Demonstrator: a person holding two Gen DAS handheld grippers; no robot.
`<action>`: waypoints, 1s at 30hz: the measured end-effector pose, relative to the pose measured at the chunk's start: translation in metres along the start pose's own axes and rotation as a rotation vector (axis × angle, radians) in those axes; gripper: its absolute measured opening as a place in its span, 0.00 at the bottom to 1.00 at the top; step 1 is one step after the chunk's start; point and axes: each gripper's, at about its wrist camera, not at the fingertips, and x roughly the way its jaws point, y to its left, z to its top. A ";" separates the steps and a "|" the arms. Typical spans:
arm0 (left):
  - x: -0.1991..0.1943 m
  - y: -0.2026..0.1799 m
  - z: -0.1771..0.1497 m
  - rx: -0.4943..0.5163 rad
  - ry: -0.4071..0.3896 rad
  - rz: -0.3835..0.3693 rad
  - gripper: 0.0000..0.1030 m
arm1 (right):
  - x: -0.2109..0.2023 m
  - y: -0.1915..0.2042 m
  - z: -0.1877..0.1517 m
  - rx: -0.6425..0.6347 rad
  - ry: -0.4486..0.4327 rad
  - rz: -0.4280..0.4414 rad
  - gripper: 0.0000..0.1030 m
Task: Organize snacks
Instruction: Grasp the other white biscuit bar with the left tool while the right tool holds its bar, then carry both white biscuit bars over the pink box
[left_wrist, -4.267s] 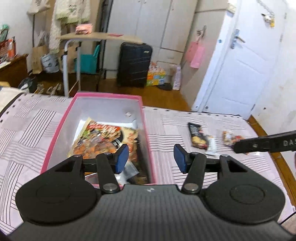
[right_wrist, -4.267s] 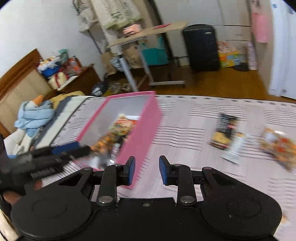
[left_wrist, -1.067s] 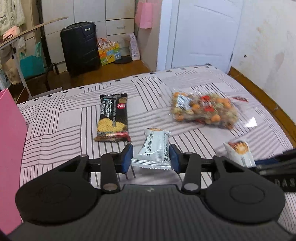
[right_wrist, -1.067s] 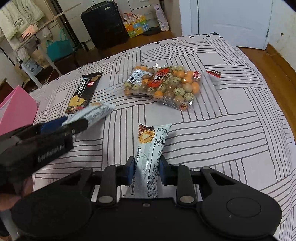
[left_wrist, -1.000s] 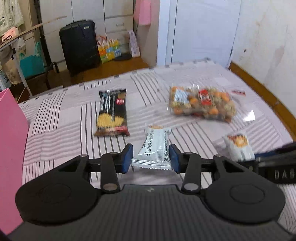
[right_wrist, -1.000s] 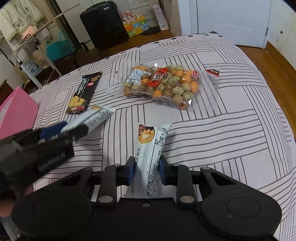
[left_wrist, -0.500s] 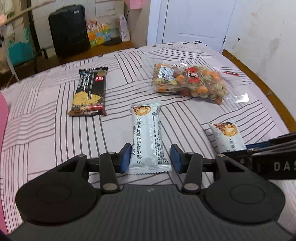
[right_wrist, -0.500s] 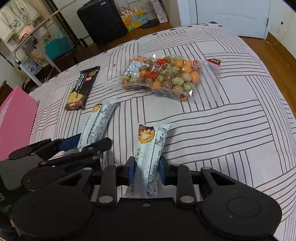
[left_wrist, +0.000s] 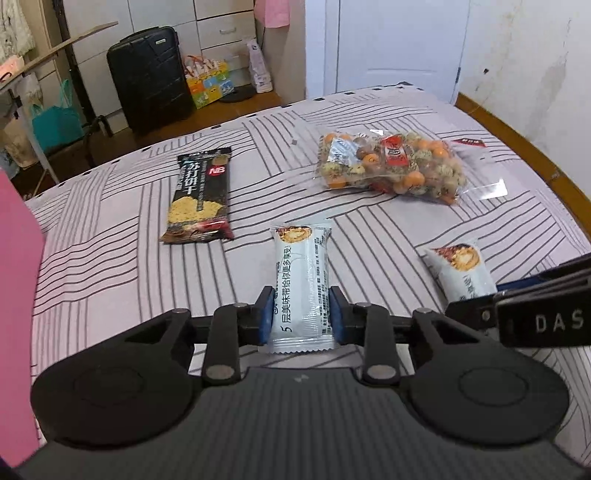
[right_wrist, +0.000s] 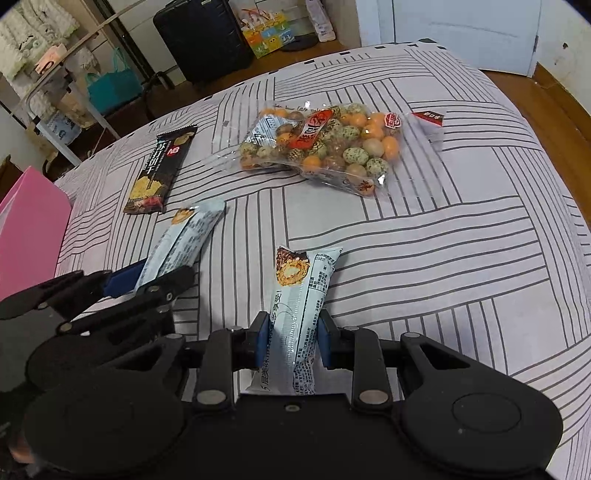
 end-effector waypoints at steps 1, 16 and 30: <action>-0.002 0.001 0.000 -0.009 0.002 0.001 0.28 | -0.001 0.000 0.000 -0.001 -0.002 0.001 0.30; -0.056 0.021 -0.015 -0.155 0.031 -0.006 0.28 | -0.016 0.008 -0.010 -0.012 -0.043 0.075 0.30; -0.153 0.045 -0.034 -0.177 -0.052 0.013 0.28 | -0.055 0.026 -0.046 -0.023 -0.092 0.145 0.30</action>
